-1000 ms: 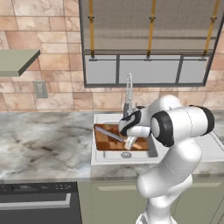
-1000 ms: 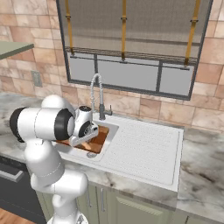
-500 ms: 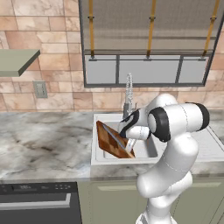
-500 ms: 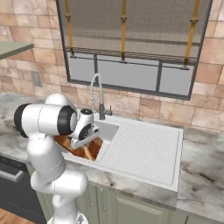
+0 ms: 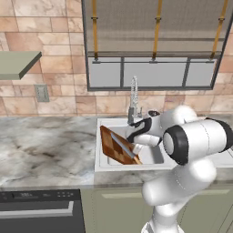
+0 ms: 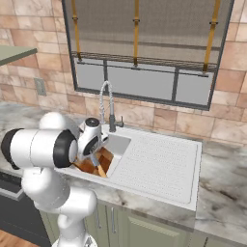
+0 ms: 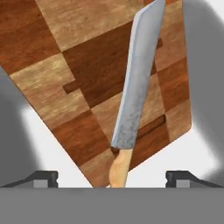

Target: Move the cutting board and knife to the sink. Then move spray from the cabinet to the counter.

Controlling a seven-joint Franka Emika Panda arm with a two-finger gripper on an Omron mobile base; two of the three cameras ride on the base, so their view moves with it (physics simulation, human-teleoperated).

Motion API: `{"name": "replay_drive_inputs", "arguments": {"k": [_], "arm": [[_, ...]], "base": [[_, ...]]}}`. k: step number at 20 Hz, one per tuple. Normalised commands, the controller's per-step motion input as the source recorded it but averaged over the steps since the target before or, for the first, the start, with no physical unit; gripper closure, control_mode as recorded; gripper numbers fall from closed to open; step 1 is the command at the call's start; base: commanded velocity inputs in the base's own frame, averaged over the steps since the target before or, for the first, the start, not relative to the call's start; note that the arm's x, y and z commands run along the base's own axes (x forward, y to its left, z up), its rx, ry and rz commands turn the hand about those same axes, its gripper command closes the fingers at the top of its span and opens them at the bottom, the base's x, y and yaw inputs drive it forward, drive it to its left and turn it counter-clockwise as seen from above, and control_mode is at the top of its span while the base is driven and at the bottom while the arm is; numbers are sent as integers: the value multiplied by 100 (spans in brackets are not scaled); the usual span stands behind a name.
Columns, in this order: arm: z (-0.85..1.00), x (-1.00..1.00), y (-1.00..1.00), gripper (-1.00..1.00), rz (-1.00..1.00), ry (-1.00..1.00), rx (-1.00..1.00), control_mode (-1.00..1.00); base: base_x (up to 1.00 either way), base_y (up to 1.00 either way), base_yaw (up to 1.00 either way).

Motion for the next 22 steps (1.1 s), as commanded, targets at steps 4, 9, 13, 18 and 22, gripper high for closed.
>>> {"name": "replay_drive_inputs", "arguments": {"k": [4,9,13,18,22], "arm": [[100,-41,-5,-100,0,-22,0,-100],[100,-22,0,-100,-6,-2,0,-100],[100,-14,0,-100,-15,18,0,-100],[99,-29,0,-100,-26,30,0,-100],[50,-74,-8,-100,-32,27,0,-100]], "base": [[0,0,0],[0,0,0],[0,0,0],[0,0,0],[0,0,0]]}}
